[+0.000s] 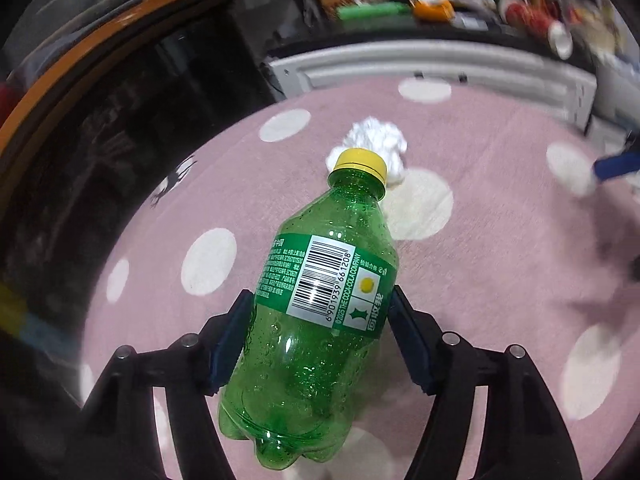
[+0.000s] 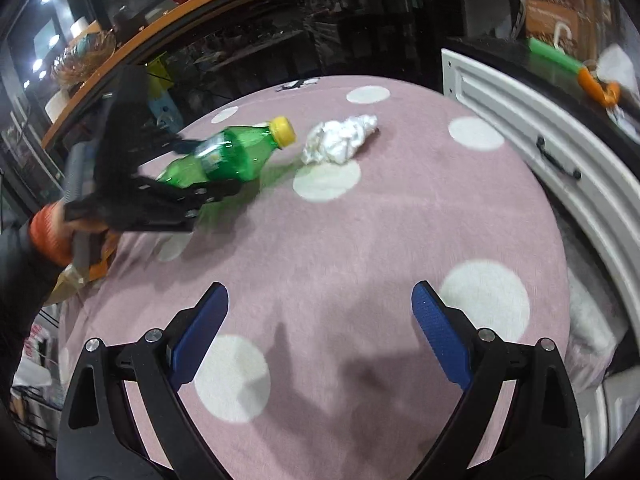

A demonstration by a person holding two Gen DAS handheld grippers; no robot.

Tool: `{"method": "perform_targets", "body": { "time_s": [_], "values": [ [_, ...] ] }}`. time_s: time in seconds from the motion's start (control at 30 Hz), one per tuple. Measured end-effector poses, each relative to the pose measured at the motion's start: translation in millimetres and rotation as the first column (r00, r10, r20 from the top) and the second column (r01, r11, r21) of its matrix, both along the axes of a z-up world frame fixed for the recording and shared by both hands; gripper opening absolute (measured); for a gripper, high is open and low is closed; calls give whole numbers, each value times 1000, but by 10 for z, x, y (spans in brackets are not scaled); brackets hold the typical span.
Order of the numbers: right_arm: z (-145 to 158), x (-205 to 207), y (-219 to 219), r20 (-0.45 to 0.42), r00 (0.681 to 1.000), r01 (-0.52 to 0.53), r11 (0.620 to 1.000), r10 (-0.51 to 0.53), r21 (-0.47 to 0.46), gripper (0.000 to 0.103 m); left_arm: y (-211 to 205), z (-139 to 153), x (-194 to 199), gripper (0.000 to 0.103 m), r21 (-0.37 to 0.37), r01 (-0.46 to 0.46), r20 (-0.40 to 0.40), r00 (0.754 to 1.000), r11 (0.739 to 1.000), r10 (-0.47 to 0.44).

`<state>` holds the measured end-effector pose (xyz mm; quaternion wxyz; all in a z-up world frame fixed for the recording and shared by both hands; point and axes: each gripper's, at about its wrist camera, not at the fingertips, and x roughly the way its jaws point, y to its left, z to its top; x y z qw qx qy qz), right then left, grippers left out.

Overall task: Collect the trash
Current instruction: 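Grasp the green soda bottle with the left tool and lift it, then grasp the crumpled white tissue with the right tool while the left tool holds the bottle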

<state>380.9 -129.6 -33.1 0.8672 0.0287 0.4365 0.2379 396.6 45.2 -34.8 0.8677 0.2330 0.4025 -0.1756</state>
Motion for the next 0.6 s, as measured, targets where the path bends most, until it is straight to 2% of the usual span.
{"method": "perform_targets", "body": {
  "time_s": [0.1, 0.2, 0.3, 0.37, 0.5, 0.6],
  "values": [
    [36, 199, 182, 19, 1000, -24, 998, 25, -50, 92, 104, 153, -191, 66, -110, -76, 19, 997, 991, 78],
    [39, 416, 356, 23, 999, -29, 996, 31, -83, 92, 212, 321, -408, 67, -193, -187, 49, 979, 963, 200],
    [6, 621, 512, 16, 999, -30, 993, 32, -111, 92, 288, 430, -581, 67, -248, -247, 77, 959, 937, 273],
    [-31, 764, 591, 2, 1000, -27, 992, 28, -120, 92, 317, 464, -674, 67, -265, -280, 92, 945, 923, 313],
    [-118, 1107, 755, -21, 1000, -6, 990, 3, -139, 92, 375, 493, -753, 67, -339, -318, 64, 931, 886, 359],
    [-184, 1335, 834, -22, 999, 34, 983, -38, -178, 91, 288, 489, -852, 67, -312, -319, 120, 921, 895, 371]
  ]
}}
